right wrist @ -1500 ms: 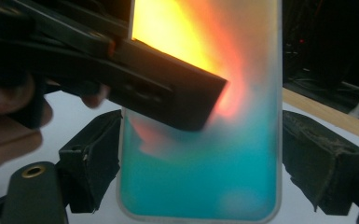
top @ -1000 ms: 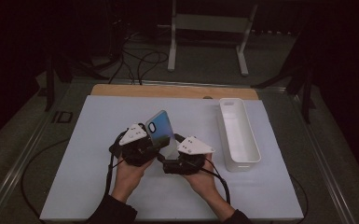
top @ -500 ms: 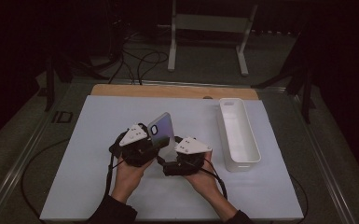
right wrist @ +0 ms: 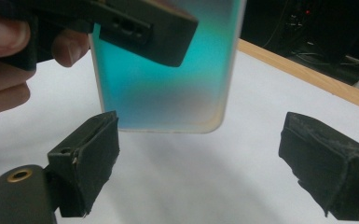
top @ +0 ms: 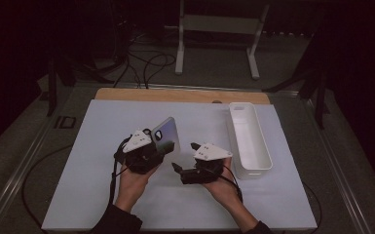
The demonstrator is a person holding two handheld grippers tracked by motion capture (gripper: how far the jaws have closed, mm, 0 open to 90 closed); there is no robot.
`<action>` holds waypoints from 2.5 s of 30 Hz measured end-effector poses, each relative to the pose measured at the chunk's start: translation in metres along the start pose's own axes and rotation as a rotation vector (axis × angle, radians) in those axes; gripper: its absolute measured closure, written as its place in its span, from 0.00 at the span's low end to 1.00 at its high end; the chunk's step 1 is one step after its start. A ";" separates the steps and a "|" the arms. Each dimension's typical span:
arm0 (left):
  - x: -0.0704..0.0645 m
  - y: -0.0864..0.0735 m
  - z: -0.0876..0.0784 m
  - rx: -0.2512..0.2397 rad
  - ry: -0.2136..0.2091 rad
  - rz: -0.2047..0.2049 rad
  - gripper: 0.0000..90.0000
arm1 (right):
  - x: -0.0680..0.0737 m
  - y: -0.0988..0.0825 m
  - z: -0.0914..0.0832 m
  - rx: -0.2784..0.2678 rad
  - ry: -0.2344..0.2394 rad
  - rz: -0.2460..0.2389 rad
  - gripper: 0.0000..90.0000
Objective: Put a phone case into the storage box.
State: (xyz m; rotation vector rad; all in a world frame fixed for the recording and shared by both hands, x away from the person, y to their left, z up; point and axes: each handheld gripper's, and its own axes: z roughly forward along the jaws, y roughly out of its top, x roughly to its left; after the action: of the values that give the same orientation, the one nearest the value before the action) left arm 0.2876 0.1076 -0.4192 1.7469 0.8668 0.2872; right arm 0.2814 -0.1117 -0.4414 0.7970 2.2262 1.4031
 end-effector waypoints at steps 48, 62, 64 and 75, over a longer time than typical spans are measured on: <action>-0.008 -0.017 0.013 0.022 0.017 0.029 0.96 | 0.005 0.070 0.004 -0.090 0.040 0.029 0.15; -0.013 -0.019 0.016 0.032 0.023 0.035 0.96 | 0.007 0.068 0.013 -0.075 0.024 0.049 0.17; -0.013 -0.020 0.017 0.035 0.023 0.036 0.96 | 0.006 0.068 0.013 -0.069 0.024 0.049 0.18; -0.012 -0.020 0.017 0.039 0.017 0.036 0.95 | 0.008 0.068 0.013 -0.076 0.010 0.039 0.19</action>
State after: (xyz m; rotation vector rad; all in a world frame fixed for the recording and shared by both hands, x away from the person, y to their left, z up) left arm 0.2809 0.0900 -0.4402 1.7999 0.8594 0.3114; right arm 0.3009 -0.0748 -0.3861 0.8137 2.1611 1.5040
